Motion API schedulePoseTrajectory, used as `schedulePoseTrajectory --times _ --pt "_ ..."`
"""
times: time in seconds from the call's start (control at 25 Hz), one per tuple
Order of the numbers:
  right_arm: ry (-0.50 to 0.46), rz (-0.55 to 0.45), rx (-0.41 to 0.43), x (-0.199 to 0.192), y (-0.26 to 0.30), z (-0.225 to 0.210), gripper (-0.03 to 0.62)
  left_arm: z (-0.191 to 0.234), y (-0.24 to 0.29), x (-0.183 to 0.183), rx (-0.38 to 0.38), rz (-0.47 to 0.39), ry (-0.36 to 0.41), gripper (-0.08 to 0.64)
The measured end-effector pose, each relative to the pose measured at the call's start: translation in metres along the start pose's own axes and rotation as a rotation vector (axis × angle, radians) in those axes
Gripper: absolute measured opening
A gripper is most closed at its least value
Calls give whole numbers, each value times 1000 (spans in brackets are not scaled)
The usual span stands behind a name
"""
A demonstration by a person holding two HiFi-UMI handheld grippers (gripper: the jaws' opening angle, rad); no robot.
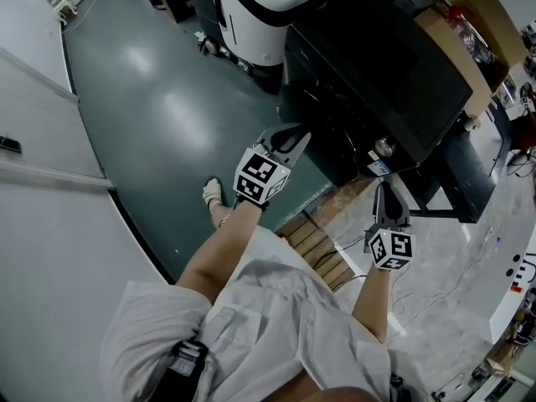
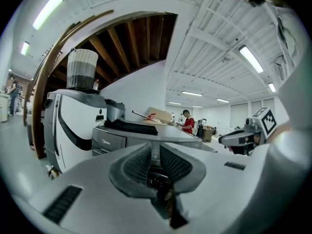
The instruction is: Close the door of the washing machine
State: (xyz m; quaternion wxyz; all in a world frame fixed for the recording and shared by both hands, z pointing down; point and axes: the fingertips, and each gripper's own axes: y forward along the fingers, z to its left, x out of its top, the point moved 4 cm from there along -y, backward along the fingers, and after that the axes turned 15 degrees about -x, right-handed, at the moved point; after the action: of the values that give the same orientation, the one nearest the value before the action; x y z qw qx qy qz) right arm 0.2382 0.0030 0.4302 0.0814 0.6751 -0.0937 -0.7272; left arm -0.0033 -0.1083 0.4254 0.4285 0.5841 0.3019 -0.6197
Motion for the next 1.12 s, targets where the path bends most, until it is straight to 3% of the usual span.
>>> schedulePoseTrajectory --times 0.16,0.56,1.12 --pt "-2 -49 -3 19 -7 0 34 -9 -32 28 56 -69 29 23" --pt "34 -135 -8 53 -28 -4 33 -19 -85 66 169 -121 89 18" --pt "42 -185 -37 73 -48 -17 28 -37 -97 90 188 -115 157 18"
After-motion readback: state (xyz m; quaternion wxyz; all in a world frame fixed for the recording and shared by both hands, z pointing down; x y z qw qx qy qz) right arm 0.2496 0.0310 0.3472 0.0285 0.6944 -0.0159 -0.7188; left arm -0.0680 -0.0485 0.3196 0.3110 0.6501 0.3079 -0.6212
